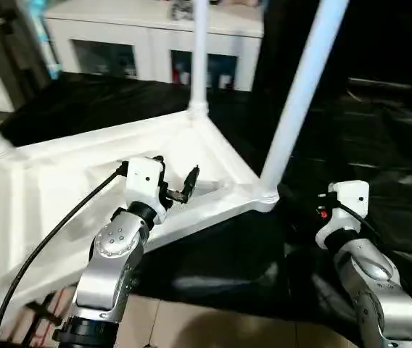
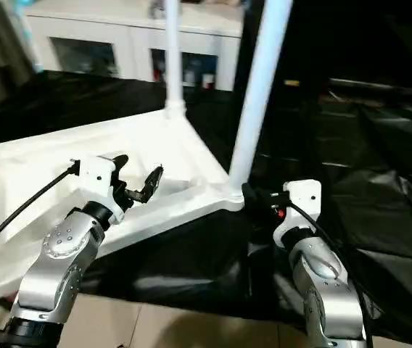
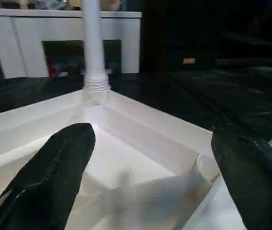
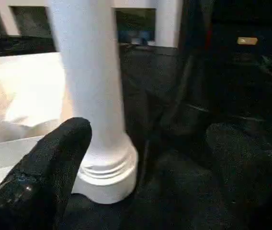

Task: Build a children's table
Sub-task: Rotate leg to tighten

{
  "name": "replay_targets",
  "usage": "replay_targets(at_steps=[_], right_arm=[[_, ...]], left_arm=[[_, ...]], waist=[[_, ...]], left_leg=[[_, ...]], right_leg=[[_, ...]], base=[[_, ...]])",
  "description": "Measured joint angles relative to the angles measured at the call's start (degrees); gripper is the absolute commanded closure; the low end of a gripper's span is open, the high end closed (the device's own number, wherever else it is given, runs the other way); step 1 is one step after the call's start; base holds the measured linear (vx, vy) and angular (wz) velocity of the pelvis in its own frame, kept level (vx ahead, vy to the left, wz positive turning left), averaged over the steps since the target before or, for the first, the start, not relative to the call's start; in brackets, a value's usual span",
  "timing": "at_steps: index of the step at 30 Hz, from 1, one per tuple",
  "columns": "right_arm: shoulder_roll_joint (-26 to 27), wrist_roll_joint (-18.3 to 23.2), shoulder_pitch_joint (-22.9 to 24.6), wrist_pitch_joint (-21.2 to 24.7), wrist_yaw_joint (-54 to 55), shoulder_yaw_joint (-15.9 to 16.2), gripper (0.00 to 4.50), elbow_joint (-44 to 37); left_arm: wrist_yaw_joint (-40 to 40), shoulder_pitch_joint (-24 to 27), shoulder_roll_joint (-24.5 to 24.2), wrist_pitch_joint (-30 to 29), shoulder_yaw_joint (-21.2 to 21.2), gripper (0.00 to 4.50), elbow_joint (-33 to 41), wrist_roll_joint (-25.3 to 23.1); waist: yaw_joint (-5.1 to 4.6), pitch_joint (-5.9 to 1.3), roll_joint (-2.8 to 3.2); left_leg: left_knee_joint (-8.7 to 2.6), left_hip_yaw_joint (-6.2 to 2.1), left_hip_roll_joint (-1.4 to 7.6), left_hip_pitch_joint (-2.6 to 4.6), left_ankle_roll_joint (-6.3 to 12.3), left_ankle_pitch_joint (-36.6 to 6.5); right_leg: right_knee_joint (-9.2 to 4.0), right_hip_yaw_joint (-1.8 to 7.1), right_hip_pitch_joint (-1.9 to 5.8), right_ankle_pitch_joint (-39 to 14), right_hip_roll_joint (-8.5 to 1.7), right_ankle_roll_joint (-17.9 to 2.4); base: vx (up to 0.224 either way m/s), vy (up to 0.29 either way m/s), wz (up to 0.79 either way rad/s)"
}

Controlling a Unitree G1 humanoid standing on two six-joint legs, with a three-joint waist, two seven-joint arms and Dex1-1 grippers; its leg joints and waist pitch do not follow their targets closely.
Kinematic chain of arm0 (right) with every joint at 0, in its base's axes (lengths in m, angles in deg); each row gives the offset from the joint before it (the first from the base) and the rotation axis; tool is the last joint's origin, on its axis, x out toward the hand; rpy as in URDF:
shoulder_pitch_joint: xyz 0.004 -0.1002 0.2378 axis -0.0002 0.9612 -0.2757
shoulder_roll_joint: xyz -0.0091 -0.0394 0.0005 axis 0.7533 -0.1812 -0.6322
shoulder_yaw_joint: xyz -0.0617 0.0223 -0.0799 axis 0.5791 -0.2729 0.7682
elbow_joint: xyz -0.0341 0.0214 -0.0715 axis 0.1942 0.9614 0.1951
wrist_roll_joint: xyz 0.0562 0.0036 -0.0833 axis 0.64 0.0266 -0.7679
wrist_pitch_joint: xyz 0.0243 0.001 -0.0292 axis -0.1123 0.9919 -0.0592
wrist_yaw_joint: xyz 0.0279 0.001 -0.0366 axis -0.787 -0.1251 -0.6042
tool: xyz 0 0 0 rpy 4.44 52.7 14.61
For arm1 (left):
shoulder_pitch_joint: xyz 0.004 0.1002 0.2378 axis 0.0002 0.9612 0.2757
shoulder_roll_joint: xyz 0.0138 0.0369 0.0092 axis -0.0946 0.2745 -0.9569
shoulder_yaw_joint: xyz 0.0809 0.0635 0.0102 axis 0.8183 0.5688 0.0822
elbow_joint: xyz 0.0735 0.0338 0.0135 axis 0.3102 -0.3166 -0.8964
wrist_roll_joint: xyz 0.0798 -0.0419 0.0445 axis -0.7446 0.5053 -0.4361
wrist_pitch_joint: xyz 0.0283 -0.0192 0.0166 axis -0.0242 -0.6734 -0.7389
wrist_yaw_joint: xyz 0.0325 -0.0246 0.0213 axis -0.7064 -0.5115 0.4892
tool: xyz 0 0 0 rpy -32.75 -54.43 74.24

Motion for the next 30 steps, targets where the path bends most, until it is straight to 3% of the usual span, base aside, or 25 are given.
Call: replay_targets(at_steps=[8,16,22,30], right_arm=[[-0.46,0.18,0.68,0.28,-0.12,-0.18,0.00,-1.32],[-0.79,0.17,0.68,0.29,-0.02,-0.88,0.00,-1.48],[-0.99,0.15,0.76,0.25,-0.09,-1.01,0.00,-1.53],[-2.95,0.21,2.91,-0.33,-3.38,-0.39,0.00,-2.91]], left_arm=[[-0.01,0.20,-0.43,-0.21,0.30,0.09,0.16,0.00],[-0.02,0.21,-0.48,-0.67,0.34,0.09,0.19,0.02],[-0.03,0.38,-0.49,-0.68,0.41,0.09,0.21,0.05],[-0.35,0.62,-0.61,-0.72,0.43,0.09,0.25,0.44]], waist=[[0.78,-0.11,0.07],[0.90,-0.14,0.02],[0.88,-0.15,0.02],[0.99,-0.12,-0.12]], left_leg=[[-0.22,0.16,0.01,0.13,0.48,-1.20],[1.14,0.00,0.02,0.11,1.14,-2.69],[1.37,-0.08,0.06,0.19,1.32,-2.81],[1.50,-0.26,0.01,0.95,0.77,-3.16]], right_leg=[[0.53,-0.08,0.02,-1.74,0.02,-0.87],[2.06,-0.08,0.06,-3.67,-0.04,-1.54],[2.17,-0.12,0.20,-3.73,-0.03,-1.50],[1.96,-0.25,1.68,-3.86,-0.07,-1.27]], base=[[0.084,-0.007,0.01],[0.041,0.000,0.01],[0.000,0.000,0.00],[0.000,0.002,0.03]])
